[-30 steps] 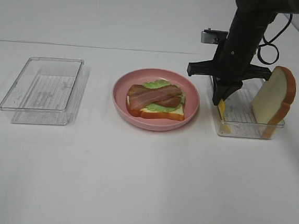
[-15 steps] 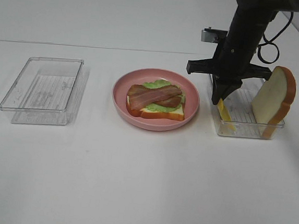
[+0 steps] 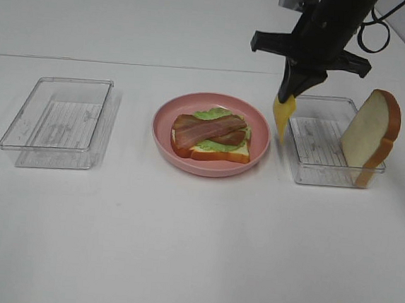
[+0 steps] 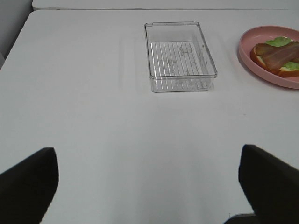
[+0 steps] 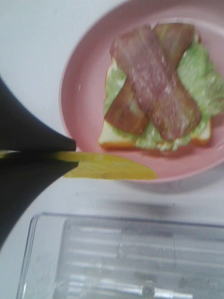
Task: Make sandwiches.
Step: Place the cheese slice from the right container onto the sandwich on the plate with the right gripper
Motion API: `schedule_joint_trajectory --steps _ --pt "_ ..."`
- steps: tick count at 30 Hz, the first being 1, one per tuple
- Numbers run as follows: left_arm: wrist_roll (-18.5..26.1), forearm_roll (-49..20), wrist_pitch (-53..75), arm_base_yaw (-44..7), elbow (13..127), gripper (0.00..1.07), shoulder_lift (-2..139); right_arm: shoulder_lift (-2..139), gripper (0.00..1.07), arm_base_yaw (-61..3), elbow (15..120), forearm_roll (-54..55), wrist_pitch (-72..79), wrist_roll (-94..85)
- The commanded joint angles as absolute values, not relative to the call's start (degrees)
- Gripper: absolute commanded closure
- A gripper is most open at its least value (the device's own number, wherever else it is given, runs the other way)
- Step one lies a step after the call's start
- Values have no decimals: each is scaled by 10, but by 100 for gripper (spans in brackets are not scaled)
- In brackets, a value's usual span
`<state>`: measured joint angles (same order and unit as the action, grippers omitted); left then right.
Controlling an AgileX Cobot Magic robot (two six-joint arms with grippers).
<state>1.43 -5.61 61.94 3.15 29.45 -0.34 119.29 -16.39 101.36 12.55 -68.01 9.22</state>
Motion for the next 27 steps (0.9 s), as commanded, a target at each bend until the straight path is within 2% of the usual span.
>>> schedule_joint_trajectory --steps 1,4,6,12,14,21,27 --pt "16 -61 616 32 294 7 -14 1162 107 -164 1006 242 -625 30" --pt "16 -61 616 32 294 7 -14 1161 107 -164 1006 274 -618 11" --pt "16 -61 616 32 294 7 -14 1169 107 -164 1000 379 -606 -42" --pt "16 -61 616 32 294 7 -14 1200 107 -164 999 446 -607 -83" --pt "16 -61 616 32 294 7 -14 1238 107 -170 999 515 -608 -119" --pt "16 -61 616 32 294 7 -14 1293 107 -192 1002 567 -597 -148" --pt "17 -61 616 32 294 7 -14 1326 107 -190 1018 533 -576 -147"
